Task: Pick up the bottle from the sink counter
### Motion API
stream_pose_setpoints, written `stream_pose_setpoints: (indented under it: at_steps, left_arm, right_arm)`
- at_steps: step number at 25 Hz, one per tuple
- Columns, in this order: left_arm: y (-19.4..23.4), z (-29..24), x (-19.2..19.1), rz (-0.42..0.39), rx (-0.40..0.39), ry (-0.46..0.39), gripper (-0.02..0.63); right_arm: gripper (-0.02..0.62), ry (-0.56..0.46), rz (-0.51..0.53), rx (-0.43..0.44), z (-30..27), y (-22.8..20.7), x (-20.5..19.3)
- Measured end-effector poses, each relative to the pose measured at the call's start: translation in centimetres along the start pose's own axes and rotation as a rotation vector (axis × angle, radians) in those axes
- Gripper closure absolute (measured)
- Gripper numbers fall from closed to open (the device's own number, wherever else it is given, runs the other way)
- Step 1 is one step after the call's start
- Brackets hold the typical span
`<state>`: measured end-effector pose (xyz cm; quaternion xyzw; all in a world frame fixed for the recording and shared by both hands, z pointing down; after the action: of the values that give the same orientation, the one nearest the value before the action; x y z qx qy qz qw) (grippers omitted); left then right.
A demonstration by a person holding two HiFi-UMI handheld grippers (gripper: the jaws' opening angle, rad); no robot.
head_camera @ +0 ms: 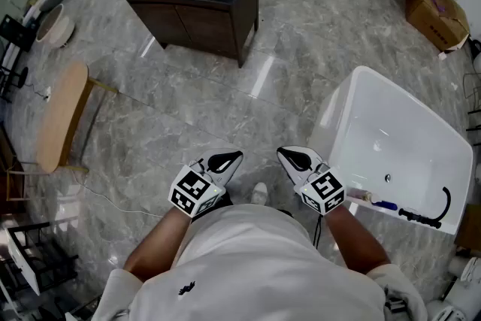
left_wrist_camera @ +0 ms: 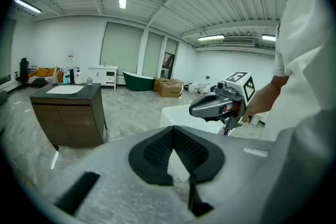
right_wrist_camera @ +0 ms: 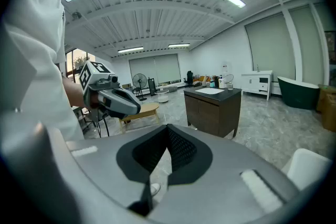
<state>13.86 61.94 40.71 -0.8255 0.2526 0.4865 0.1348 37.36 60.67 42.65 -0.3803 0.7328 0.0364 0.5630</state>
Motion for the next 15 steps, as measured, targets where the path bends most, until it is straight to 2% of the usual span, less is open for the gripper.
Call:
stream_pose_setpoints:
  at_steps: [5, 9, 12, 13, 14, 15]
  left_arm:
    - [-1.0, 0.1, 0.5, 0.001, 0.012, 0.0, 0.6]
    - [-0.4, 0.6, 0.1, 0.037, 0.021, -0.015, 0.6]
    - [1.2, 0.4, -0.1, 0.05, 0.011, -0.026, 0.6]
    - [1.9, 0.4, -0.1, 0.049, 0.008, -0.03, 0.6]
    - [2.7, 0.3, -0.1, 0.05, 0.003, -0.035, 0.6]
    - [3.6, 0.2, 0.0, 0.051, -0.002, -0.039, 0.6]
  right_arm:
    - [0.586, -0.006, -0.001, -0.001, 0.7, -1.2, 0.1]
    - [0.586, -0.003, 0.002, 0.008, -0.5, -1.6, 0.2]
    - [0.583, -0.073, -0.006, 0.01, -1.3, -2.7, 1.5]
    - [0.554, -0.101, -0.015, 0.011, -1.7, -3.3, 2.3]
    - [0.407, -0.123, -0.026, 0.005, -2.0, -3.9, 3.2]
    - [0.301, -0.141, -0.036, -0.011, -2.5, -4.6, 4.1]
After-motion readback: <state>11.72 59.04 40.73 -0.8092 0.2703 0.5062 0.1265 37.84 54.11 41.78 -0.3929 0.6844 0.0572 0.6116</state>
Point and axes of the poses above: the fingertips, and each gripper's own axes: z backward along the fingers, y to its left, x out of its top, the point moved 10 cm from there along z, backward along the fingers, and after that the axes turned 12 degrees about -z, right-handed, at the moved point
